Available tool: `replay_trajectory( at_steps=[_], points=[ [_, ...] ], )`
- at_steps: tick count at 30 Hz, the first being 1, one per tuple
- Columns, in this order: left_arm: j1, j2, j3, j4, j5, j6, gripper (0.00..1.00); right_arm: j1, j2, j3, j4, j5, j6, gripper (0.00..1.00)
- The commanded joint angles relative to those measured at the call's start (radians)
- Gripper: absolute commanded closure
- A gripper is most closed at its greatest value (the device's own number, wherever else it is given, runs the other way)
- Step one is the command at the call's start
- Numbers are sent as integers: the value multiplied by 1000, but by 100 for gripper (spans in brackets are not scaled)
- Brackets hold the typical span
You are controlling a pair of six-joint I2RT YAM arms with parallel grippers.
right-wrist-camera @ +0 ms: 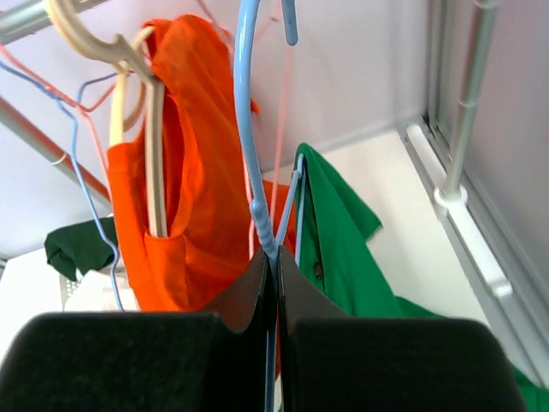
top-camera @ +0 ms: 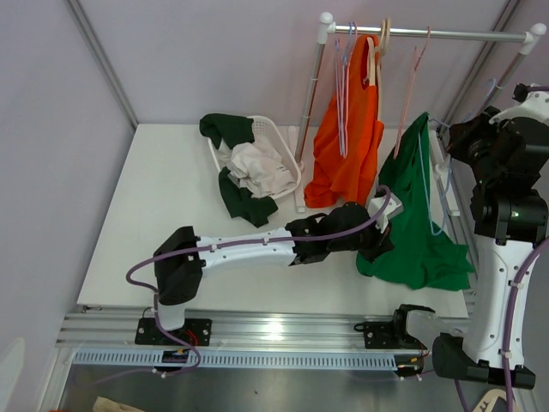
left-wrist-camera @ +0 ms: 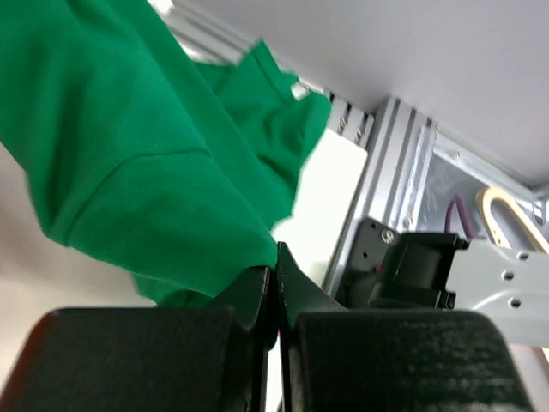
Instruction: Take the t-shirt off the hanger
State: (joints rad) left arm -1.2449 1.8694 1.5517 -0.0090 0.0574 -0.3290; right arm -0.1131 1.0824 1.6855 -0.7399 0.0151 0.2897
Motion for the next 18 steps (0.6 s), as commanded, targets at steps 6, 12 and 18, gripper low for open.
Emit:
replay_trajectory(
  at_steps=[6, 12, 18],
  points=[
    [-10, -26, -84, 54, 105, -64, 99, -2, 123, 83, 212, -150, -66, 100],
    [9, 28, 4, -20, 24, -21, 99, 1, 169, 247, -116, -82, -1, 100],
    [28, 56, 128, -71, -18, 5, 99, 0, 62, 187, -222, 0, -3, 100]
  ],
)
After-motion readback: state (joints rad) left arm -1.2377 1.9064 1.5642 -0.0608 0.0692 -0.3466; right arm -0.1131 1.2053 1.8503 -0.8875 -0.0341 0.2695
